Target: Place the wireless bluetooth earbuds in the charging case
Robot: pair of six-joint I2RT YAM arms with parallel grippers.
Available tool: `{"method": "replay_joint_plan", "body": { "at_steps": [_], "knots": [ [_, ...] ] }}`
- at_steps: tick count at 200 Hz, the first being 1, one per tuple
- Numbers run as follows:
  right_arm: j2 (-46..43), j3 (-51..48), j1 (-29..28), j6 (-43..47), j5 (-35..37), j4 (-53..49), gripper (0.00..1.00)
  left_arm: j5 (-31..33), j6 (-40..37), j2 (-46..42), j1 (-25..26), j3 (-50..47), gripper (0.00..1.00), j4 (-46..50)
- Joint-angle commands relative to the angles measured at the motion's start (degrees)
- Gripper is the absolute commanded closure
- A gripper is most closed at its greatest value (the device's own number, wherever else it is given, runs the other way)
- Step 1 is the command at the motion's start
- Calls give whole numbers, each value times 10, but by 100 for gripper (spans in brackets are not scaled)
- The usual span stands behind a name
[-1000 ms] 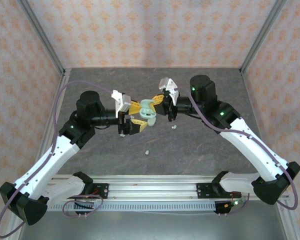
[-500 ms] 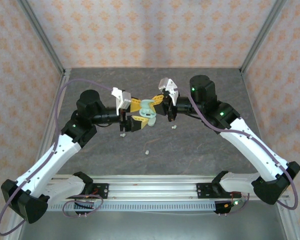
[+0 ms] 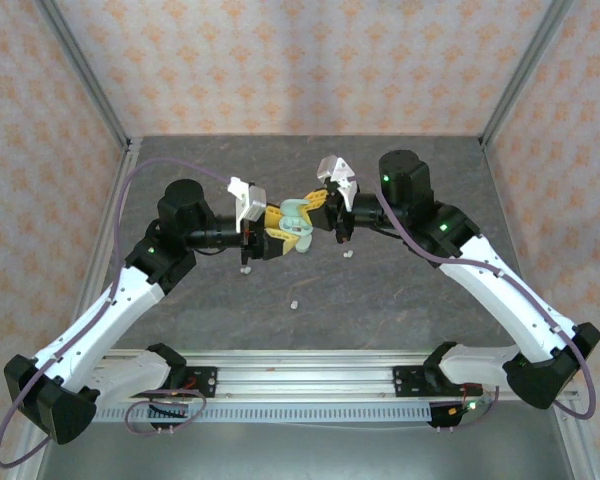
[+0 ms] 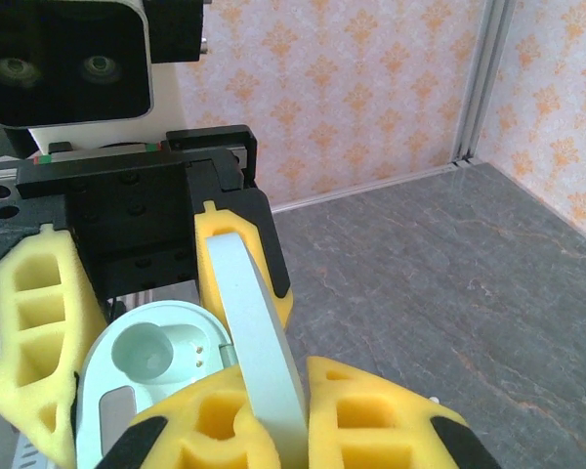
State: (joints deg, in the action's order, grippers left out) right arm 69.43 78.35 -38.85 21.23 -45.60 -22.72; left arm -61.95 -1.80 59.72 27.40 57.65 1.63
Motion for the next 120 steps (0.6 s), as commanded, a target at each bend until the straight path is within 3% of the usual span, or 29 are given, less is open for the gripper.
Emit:
{"method": "replay_joint_plan", "body": {
  "at_steps": [1,54,120],
  "knots": [
    [3,9,-4,-4,-21,0,97,1,-22,-10,4,8,61,12],
    [7,13,-5,-12,-26,-1,93,15,-37,-22,3,5,74,30],
    [5,15,-4,-45,-21,14,65,36,-45,-28,3,3,76,56]
  ]
}}
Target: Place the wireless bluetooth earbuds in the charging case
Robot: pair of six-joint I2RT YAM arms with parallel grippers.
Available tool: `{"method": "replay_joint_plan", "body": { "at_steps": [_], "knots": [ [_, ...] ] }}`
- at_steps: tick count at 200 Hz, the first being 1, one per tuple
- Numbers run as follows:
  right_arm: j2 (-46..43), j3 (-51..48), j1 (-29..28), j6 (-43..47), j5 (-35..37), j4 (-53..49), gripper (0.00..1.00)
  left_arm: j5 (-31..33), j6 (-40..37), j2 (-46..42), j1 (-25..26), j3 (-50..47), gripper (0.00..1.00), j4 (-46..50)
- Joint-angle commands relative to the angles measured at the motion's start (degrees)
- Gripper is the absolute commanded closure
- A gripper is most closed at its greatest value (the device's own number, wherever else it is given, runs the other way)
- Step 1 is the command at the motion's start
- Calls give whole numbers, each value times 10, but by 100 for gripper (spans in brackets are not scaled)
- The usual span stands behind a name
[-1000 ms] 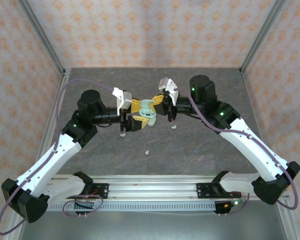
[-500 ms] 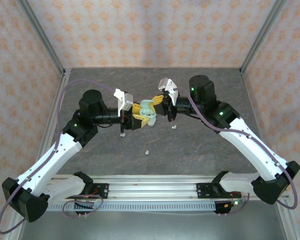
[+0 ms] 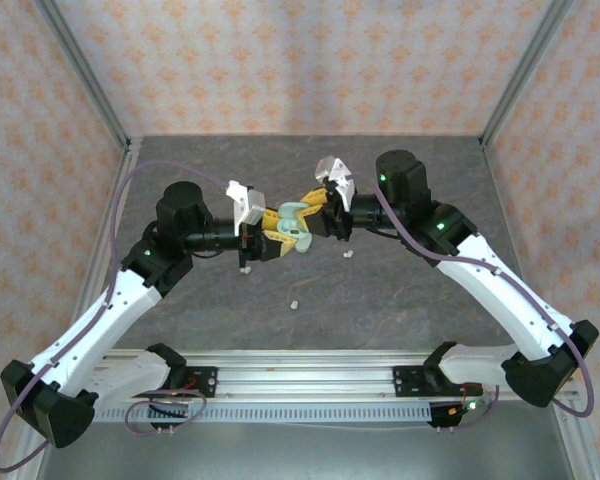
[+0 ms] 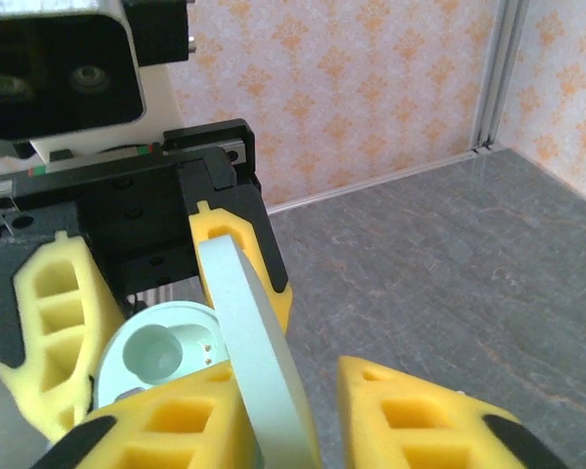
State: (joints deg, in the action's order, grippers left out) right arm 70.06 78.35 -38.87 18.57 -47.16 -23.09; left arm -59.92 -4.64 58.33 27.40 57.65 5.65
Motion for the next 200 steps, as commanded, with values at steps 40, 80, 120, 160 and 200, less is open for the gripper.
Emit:
{"method": "replay_joint_plan", "body": {
  "at_steps": [40,80,120,160,200],
  "knots": [
    [-4,20,-4,-52,13,16,52,13,-5,-11,-1,0,76,23],
    [-4,31,-3,-95,26,10,45,15,29,-12,-14,-16,77,1],
    [3,74,8,-174,23,-7,39,14,59,-20,-38,-40,79,-17],
    [27,127,59,-305,85,-54,39,25,71,-46,-58,-64,79,-15],
    [103,113,91,-447,197,-125,51,48,65,-81,-62,-80,79,12]
  ]
}}
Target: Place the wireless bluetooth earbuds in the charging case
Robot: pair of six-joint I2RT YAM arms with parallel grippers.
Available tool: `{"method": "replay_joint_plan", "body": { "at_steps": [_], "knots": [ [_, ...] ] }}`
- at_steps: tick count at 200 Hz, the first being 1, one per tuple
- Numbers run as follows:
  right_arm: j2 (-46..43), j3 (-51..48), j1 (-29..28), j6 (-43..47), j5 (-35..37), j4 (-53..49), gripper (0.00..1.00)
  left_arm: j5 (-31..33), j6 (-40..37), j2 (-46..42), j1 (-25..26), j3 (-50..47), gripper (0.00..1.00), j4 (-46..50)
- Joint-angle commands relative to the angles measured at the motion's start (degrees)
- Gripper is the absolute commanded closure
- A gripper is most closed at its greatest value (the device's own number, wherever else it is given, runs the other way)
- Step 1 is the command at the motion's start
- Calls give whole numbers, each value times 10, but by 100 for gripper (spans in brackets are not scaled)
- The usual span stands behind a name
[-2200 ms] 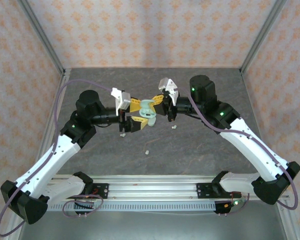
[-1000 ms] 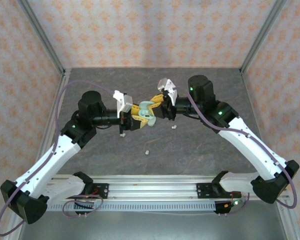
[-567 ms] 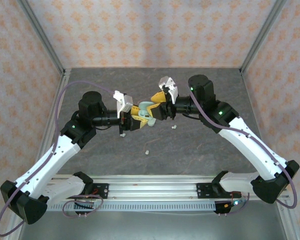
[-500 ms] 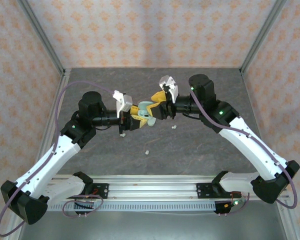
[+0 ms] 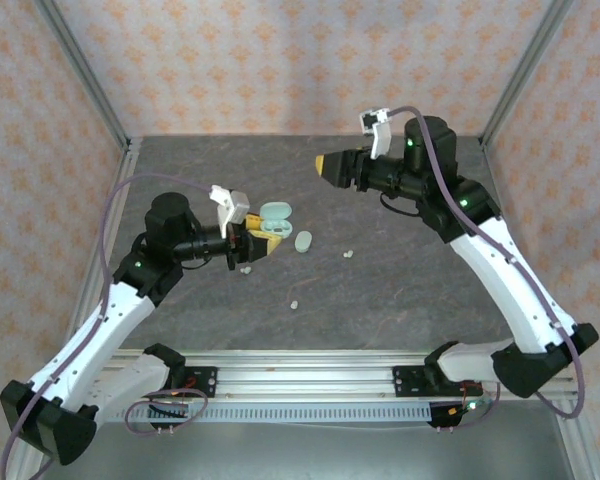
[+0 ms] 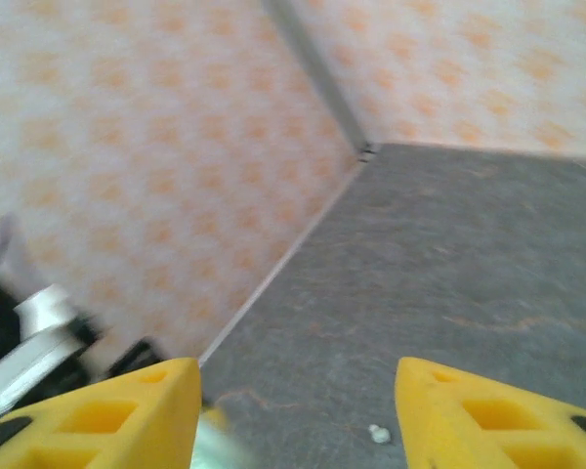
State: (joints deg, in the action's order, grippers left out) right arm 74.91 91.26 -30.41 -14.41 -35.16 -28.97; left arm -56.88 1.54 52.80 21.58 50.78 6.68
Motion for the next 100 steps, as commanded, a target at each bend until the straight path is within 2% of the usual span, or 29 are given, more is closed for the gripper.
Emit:
{"method": "replay_joint_plan", "body": {
  "at_steps": [1,26,52,100],
  "knots": [
    [58,-19,6,-119,75,-65,51,17,3,-26,-4,-12,79,3],
    [145,-30,-10,-193,45,-80,63,30,1,-48,-5,-14,79,26],
    [237,-12,-64,-218,65,-109,63,43,-6,-74,-5,-9,79,58],
    [337,-36,-141,-313,85,-32,68,66,-6,-118,-5,2,79,105]
  ]
}}
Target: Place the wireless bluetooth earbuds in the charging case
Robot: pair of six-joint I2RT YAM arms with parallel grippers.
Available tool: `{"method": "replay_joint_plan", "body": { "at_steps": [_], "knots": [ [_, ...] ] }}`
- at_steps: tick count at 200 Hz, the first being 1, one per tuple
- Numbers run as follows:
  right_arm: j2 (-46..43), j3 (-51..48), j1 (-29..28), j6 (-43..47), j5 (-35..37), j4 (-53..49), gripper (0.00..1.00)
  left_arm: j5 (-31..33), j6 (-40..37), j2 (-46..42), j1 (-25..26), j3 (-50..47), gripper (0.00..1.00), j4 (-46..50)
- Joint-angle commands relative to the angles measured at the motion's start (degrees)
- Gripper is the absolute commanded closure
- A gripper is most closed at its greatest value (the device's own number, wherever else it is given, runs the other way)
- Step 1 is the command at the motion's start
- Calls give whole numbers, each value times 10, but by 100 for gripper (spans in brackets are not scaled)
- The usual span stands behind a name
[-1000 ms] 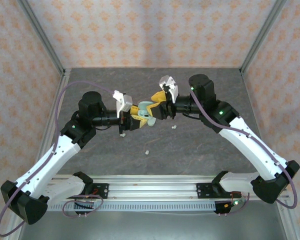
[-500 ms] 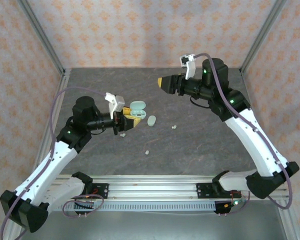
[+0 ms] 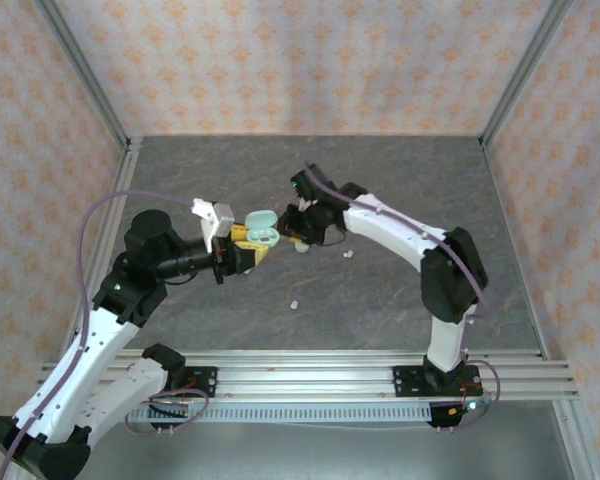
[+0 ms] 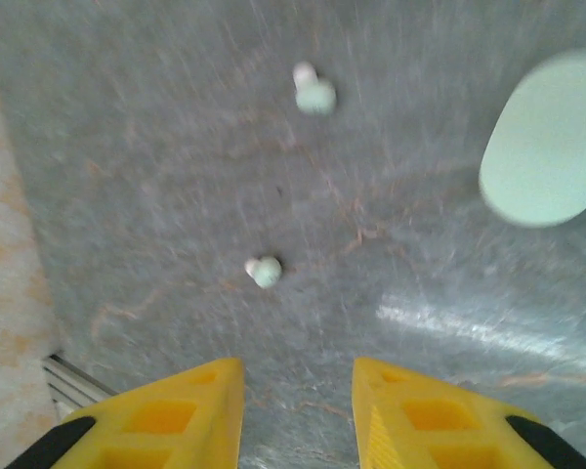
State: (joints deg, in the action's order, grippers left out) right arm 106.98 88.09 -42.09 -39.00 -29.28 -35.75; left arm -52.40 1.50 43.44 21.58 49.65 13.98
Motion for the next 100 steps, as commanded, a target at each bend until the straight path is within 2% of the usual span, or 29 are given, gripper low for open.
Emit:
{"method": "replay_joint_plan", "body": {
  "at_steps": [1,43,100],
  "knots": [
    [18,-4,-25,-69,26,38,68,22,-5,-25,-5,13,79,32],
    [66,-30,-68,-146,39,132,80,45,1,-64,-5,14,78,52],
    [94,-40,-107,-194,77,164,79,82,10,-93,-4,14,78,63]
  ]
}}
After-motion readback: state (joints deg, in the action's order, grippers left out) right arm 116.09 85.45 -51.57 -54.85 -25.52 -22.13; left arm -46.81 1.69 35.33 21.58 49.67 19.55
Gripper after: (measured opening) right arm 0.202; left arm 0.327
